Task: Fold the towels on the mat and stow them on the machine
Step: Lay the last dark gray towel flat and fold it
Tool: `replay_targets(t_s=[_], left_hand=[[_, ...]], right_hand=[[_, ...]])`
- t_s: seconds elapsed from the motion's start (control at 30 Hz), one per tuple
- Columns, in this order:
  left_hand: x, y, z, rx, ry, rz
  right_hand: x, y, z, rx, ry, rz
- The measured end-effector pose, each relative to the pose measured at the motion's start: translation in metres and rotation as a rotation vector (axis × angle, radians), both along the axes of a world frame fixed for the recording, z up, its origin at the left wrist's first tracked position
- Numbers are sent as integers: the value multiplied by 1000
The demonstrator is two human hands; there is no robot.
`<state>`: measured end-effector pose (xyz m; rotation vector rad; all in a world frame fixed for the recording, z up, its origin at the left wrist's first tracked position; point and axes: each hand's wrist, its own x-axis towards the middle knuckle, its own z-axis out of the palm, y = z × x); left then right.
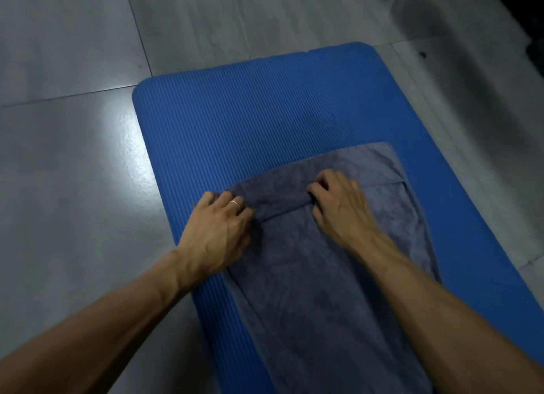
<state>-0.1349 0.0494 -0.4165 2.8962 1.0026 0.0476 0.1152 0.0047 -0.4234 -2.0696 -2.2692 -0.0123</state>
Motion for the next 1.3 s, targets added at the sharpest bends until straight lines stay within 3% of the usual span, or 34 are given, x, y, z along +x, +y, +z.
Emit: replay_targets(t_s=[0.1,0.2,0.3,0.37,0.47,0.6,0.7,0.83,0.93,1.03,1.1,1.17,1.23,1.3], left_hand=[[-4,2,4,-28,-49,-95],[6,1,7,-62,-154,-57],[58,10,-4,-37,-174,-79],[89,14,-14,-131,-124,-100],[105,15,-30,-166,31,-80],[105,17,-32,-152,47,-129],[106,17,-31,-151,43,-130],[117,8,-24,-110,-9,-123],[161,-29,-11,-138,-180,-257],[228,-69,-1,-179,-312,-458],[264,-85,2,-185,-244,-588],[286,-91,2,-170,-47,-722],[297,-89,0,-139,80,-827],[304,-86,-3,-168,79,-812]], right_hand=[[-8,-3,-1,49,2,10],[-7,-17,4,38,42,13],[8,-5,5,40,123,-115],[19,7,5,-135,150,-170],[59,11,-9,-348,33,-158],[111,28,-9,-396,24,-437],[104,26,2,-252,208,-613],[110,-52,22,19,320,-940],[118,-132,37,39,359,-1142],[107,-191,47,-99,405,-1215],[96,-215,48,-280,422,-1145],[89,-232,45,-439,405,-1073],[92,-245,43,-448,402,-1058],[109,-252,46,-351,498,-1144]])
